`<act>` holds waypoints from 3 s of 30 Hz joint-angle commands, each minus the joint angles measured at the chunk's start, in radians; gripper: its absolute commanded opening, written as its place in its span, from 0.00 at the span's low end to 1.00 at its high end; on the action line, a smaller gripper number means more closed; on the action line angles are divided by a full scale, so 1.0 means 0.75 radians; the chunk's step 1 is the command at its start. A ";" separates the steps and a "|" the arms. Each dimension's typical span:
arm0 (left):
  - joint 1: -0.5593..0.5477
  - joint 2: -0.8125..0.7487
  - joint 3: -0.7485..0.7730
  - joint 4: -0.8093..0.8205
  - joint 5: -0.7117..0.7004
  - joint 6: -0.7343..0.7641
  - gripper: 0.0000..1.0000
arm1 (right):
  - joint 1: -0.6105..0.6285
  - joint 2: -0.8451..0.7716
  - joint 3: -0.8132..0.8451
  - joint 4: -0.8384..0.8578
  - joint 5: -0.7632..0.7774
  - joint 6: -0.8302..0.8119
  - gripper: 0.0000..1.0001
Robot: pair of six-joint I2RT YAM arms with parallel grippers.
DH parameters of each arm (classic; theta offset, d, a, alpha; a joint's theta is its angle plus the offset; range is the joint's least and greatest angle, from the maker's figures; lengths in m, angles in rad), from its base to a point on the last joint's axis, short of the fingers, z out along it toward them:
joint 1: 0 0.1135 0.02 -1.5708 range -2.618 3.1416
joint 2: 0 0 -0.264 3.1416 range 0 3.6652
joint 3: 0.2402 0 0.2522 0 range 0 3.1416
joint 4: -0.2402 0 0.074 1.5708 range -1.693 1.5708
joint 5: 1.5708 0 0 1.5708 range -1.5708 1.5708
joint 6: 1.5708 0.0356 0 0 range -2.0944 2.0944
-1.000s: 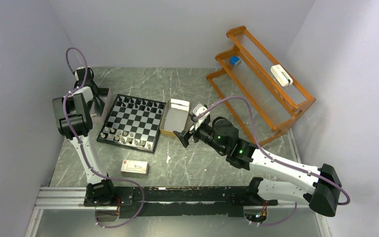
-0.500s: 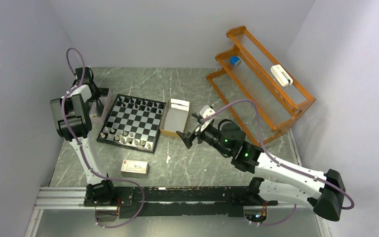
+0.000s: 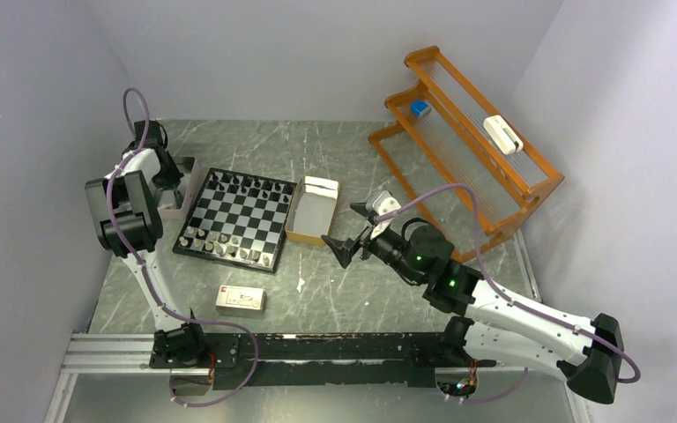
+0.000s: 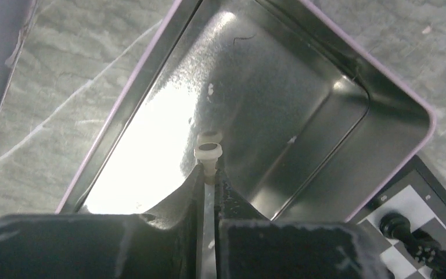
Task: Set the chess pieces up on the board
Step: Pick up the chess piece from the storage box, then place the chess piece on the chessboard.
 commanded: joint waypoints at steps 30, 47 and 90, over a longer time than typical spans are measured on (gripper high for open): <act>0.000 -0.338 0.104 -0.397 0.347 0.163 0.12 | -0.003 -0.053 -0.014 0.035 0.066 0.186 1.00; -0.356 -0.600 -0.224 -0.555 0.558 0.271 0.13 | -0.004 0.032 -0.012 0.094 0.191 0.465 1.00; -0.506 -0.736 -0.576 -0.517 0.790 0.259 0.12 | -0.109 1.599 0.825 0.346 -0.493 0.826 0.00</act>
